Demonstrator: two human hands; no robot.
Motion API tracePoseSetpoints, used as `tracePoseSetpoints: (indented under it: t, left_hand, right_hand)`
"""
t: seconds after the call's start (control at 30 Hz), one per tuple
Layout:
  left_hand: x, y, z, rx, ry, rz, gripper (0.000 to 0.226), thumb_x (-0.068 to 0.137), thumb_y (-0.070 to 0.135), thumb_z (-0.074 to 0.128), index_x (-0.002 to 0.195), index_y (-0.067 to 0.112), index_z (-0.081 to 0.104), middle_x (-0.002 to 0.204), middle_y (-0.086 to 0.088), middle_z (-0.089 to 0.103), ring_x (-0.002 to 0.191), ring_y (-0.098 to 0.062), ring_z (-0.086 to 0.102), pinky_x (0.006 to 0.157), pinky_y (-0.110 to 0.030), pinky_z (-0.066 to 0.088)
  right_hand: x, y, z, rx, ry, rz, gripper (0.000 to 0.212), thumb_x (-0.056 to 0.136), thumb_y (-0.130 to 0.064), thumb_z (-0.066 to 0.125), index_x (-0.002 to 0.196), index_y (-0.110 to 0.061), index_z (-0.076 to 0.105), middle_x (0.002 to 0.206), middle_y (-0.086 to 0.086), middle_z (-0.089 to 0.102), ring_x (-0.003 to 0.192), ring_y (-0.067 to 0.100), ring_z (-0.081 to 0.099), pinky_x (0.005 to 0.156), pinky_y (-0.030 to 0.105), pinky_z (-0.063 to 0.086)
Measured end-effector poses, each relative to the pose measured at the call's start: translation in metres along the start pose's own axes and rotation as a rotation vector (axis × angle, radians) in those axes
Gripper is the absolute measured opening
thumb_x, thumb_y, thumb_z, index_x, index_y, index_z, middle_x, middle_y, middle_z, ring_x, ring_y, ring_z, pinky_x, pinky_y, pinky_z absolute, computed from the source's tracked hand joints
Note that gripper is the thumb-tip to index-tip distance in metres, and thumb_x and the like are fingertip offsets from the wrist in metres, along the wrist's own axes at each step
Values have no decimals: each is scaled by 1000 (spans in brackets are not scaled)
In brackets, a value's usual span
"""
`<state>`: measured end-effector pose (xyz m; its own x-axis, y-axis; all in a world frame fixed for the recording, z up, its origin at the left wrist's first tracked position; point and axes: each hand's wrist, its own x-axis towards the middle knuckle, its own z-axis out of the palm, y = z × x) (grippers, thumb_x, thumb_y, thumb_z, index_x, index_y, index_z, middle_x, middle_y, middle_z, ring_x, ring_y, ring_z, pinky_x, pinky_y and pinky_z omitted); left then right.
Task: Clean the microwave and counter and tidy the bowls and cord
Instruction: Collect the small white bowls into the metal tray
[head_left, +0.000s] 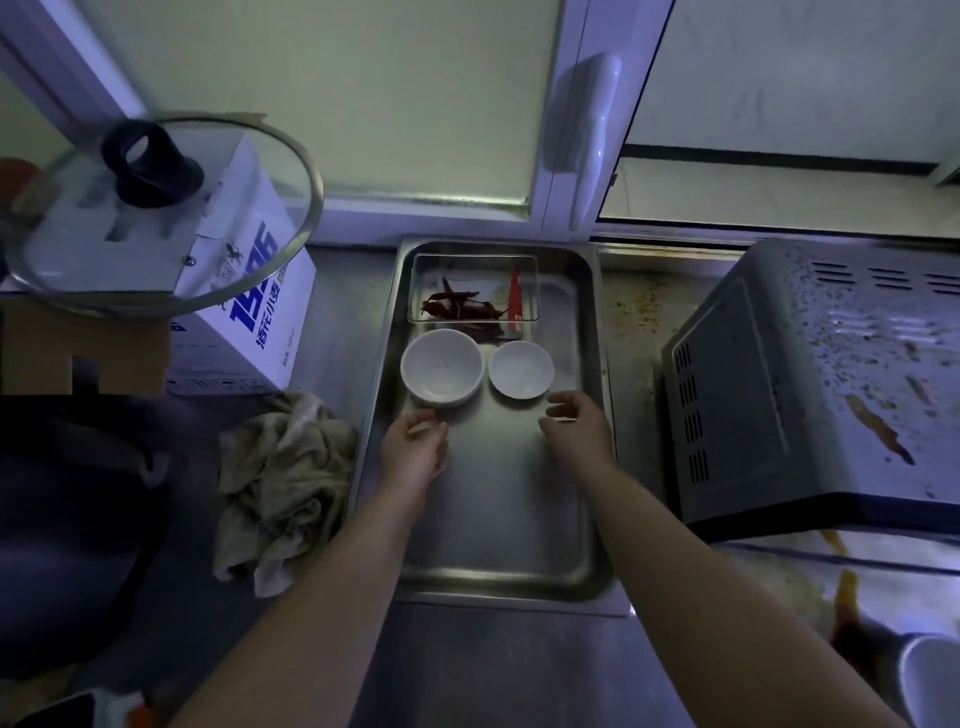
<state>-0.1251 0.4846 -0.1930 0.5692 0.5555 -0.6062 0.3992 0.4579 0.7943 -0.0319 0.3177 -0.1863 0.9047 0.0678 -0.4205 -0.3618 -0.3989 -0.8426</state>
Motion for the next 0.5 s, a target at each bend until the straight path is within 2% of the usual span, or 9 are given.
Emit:
tracePoseSetpoints:
  t: [0.1, 0.2, 0.27, 0.3, 0.4, 0.5]
  left_hand:
    - [-33, -6, -3, 384, -62, 287, 19, 86, 9, 66, 98, 24, 63, 88, 4, 66, 79, -15, 61, 70, -29, 48]
    - [-67, -17, -4, 755, -190, 628, 22, 84, 13, 68, 102, 25, 64, 99, 8, 65, 92, -9, 60, 83, -25, 48]
    - [-88, -28, -1, 1019, -213, 927, 22, 79, 15, 71, 100, 22, 66, 97, 4, 66, 90, -16, 62, 80, -33, 51]
    - [-97, -34, 3, 1133, -230, 1022, 23, 77, 16, 71, 98, 21, 66, 95, 3, 67, 87, -20, 62, 77, -36, 51]
    - [-134, -56, 18, 1353, -273, 1118, 28, 65, 17, 74, 91, 23, 67, 87, 2, 64, 80, -27, 61, 69, -39, 47]
    - [-165, -84, 34, 1471, -292, 1198, 32, 54, 18, 76, 85, 24, 66, 80, 1, 60, 74, -29, 58, 68, -38, 41]
  right_hand:
    - [-37, 5, -25, -149, -60, -131, 23, 84, -9, 66, 99, -26, 60, 97, -6, 62, 89, 16, 61, 78, 30, 51]
    - [-76, 19, -54, -382, -62, -293, 22, 87, -14, 64, 108, -22, 62, 104, -8, 59, 96, 11, 56, 76, 22, 40]
    - [-97, 34, -73, -574, 7, -431, 23, 84, -12, 64, 108, -14, 65, 105, 3, 63, 98, 21, 58, 75, 25, 40]
    - [-107, 42, -81, -658, 37, -482, 22, 82, -11, 64, 104, -11, 66, 102, 8, 64, 96, 29, 58, 74, 29, 42]
    - [-138, 68, -106, -841, 140, -564, 19, 71, -8, 67, 90, -10, 67, 87, 10, 64, 80, 37, 59, 63, 39, 48]
    - [-171, 99, -131, -1000, 226, -558, 33, 54, -7, 78, 85, -15, 68, 79, 5, 63, 71, 32, 62, 56, 36, 51]
